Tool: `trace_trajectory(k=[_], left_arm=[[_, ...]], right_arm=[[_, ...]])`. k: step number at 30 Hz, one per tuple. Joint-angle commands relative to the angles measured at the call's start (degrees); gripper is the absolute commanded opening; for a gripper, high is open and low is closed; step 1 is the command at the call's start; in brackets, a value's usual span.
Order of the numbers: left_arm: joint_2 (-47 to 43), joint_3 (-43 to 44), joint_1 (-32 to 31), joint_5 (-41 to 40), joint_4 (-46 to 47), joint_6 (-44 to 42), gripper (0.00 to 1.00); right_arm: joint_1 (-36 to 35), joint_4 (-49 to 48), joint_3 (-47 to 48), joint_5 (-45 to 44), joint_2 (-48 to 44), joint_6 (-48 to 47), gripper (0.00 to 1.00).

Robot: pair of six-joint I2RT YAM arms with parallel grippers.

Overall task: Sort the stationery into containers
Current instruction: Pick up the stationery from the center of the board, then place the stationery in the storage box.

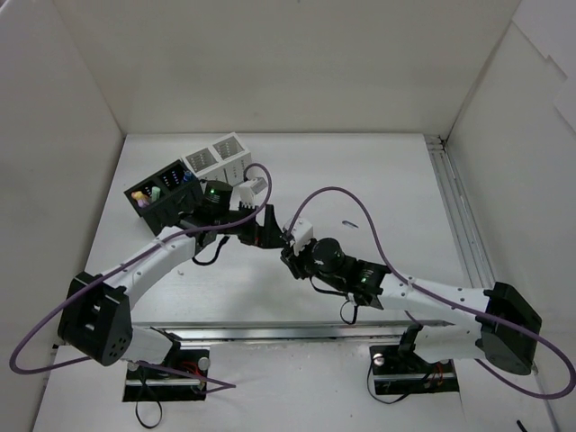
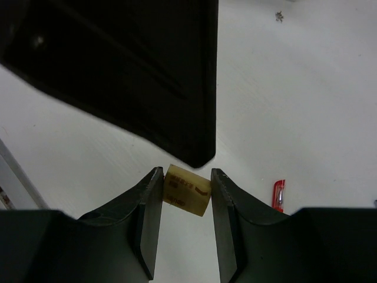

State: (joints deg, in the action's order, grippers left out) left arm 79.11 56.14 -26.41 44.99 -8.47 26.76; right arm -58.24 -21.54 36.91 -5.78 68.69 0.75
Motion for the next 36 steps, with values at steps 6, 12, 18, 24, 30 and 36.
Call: trace_trajectory(k=[6,12,18,24,30,36], left_arm=[[1.48,0.46,-2.06,8.78,4.95,2.41,0.82],[3.41,-1.47,-2.06,10.38,6.80,3.38,0.65],[6.67,-1.21,-3.20,12.66,6.80,3.12,0.44],[7.46,-1.47,-3.73,14.42,8.03,3.56,0.07],[6.06,-0.42,-3.73,12.76,6.80,3.12,0.00],[3.69,1.34,-2.33,8.45,5.57,4.35,0.00]], right_arm=[[-0.47,-6.23,6.68,-3.62,2.76,-7.61,0.17],[-0.47,-6.23,8.27,-3.10,2.95,-9.10,0.20],[-0.47,-6.76,9.67,-4.15,3.47,-11.21,0.21],[-0.47,-6.85,10.47,-4.15,3.65,-11.30,0.21],[-0.21,-6.59,10.73,-6.25,4.26,-10.34,0.29],[-0.21,-3.34,12.13,-5.74,4.44,-9.63,0.71]])
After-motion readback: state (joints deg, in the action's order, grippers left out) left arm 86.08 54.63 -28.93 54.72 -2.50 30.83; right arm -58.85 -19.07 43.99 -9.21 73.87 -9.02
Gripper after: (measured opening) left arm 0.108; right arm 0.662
